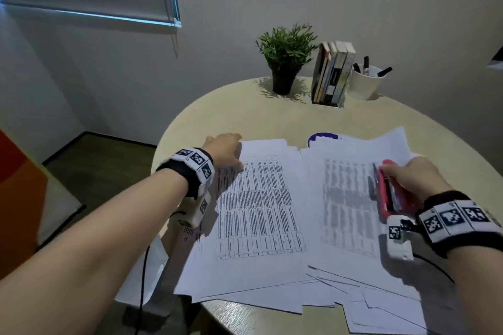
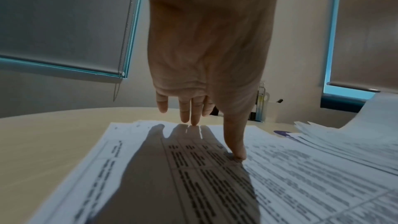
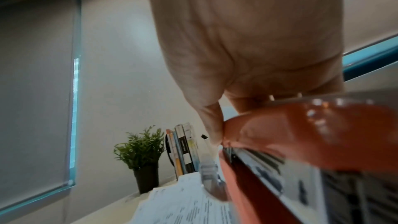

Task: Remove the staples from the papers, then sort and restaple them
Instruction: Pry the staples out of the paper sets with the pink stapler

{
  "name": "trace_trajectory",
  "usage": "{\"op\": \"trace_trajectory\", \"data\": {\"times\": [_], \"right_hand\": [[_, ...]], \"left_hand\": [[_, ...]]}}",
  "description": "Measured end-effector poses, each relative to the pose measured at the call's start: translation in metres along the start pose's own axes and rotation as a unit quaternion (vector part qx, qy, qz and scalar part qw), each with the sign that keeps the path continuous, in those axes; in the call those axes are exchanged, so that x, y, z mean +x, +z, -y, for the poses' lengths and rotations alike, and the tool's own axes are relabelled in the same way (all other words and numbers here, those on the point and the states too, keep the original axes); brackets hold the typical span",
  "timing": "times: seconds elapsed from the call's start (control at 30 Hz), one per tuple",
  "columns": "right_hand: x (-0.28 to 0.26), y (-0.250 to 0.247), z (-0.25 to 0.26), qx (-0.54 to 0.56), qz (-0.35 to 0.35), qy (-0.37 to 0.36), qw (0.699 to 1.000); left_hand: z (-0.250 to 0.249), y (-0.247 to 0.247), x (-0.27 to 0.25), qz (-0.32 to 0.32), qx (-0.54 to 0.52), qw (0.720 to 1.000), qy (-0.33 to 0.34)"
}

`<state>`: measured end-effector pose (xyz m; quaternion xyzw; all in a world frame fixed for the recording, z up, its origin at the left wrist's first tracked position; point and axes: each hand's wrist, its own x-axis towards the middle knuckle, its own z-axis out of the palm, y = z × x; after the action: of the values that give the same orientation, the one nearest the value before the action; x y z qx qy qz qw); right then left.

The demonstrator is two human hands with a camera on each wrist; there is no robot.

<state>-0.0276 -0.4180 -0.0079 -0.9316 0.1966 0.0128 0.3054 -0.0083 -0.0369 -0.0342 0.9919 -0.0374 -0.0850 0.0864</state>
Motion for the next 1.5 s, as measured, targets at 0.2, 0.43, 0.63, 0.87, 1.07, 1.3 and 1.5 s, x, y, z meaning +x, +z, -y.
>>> {"op": "trace_trajectory", "data": {"times": [0.2,0.43,0.63,0.87,1.07,1.3,1.5], "right_hand": [[0.016,-0.009,-0.019,-0.087,-0.081,0.039,0.992],[0.025,0.005,0.0,0.068,-0.077,0.014,0.995],[0.003,0.026,0.034,0.087,-0.022,-0.042,0.995],[-0.035,0.063,0.067,0.031,0.067,-0.107,0.992],[-0.064,0.096,0.096,-0.149,0.114,-0.177,0.966],[-0.079,0.117,0.111,-0.282,0.084,-0.215,0.931],[-0.079,0.126,0.117,-0.277,0.056,-0.232,0.931]], "left_hand": [[-0.017,0.006,0.015,0.004,0.031,0.999,0.015],[-0.027,0.003,0.021,-0.092,-0.03,0.994,0.052],[-0.047,-0.004,0.014,-0.044,-0.152,0.983,0.093],[-0.055,0.01,-0.007,0.087,-0.195,0.975,0.067],[-0.055,0.031,-0.034,-0.067,0.043,0.989,0.127],[-0.048,0.041,-0.055,0.081,0.035,0.987,0.136],[-0.044,0.041,-0.057,0.072,0.044,0.985,0.148]]}}
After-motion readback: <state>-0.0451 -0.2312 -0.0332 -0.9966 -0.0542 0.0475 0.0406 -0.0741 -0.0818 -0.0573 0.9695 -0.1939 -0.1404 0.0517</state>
